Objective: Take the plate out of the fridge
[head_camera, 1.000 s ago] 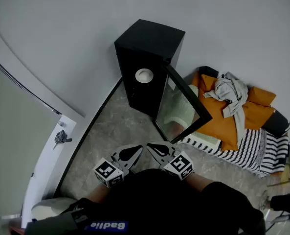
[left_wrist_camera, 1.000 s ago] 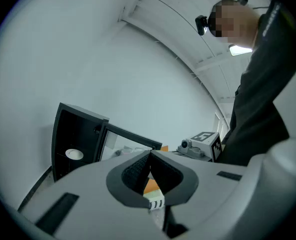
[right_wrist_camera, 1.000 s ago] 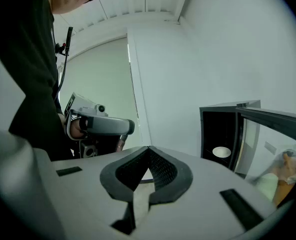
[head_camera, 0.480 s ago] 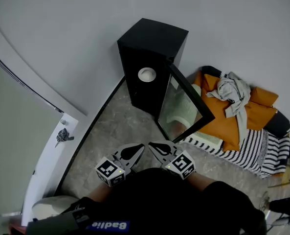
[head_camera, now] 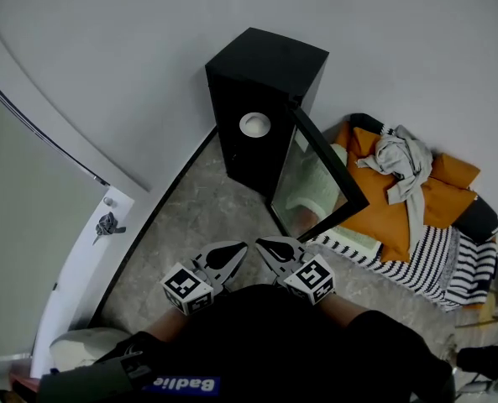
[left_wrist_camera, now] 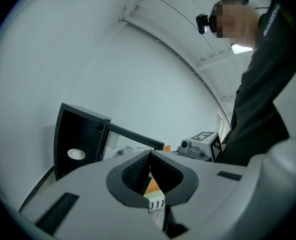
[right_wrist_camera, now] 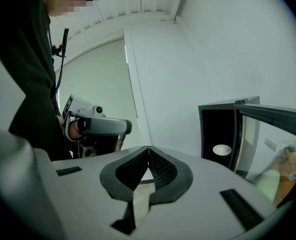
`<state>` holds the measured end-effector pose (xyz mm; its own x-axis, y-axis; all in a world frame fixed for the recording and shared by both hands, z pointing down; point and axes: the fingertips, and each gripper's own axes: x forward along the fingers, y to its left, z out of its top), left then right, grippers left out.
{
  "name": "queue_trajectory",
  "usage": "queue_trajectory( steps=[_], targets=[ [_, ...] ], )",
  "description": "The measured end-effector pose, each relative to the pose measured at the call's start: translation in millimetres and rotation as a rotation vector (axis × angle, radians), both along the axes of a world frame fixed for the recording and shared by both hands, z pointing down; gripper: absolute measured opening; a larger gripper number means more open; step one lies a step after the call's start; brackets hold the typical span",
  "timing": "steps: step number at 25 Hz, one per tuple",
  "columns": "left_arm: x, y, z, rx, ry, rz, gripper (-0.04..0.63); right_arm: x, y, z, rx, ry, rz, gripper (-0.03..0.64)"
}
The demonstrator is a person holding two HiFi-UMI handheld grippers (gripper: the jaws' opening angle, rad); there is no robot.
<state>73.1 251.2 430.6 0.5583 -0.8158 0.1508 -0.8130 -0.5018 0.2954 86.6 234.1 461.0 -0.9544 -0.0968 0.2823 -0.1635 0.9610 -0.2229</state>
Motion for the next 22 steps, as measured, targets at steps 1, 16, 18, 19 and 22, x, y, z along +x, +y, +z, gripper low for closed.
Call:
queue_trajectory(
  steps=[1, 16, 18, 19, 22],
  targets=[
    [0.2, -1.1, -1.2, 0.001, -0.004, 0.0, 0.008, 0.5, -1.6, -0.2, 0.0, 0.001, 0.0, 0.011],
    [25.8, -33.7, -4.2, -0.002, -0.019, -0.074, 0.006, 27.0, -38.4, -3.2, 0.006, -0.032, -0.043, 0.011],
    [30.5, -35.3, -1.8, 0.003, -0.017, -0.087, 0.008, 32.9, -42.2, 1.4, -0.002, -0.031, -0.051, 0.011],
    [32.2, -35.3, 1.1, 0.006, -0.019, -0.095, 0.008, 35.7, -43.5, 4.3, -0.007, -0.028, -0.057, 0.011],
    [37.1, -37.5, 7.2, -0.004, -0.009, -0.13, 0.008, 42.6, -45.4, 12.4, -0.021, -0.024, -0.08, 0.011]
  ],
)
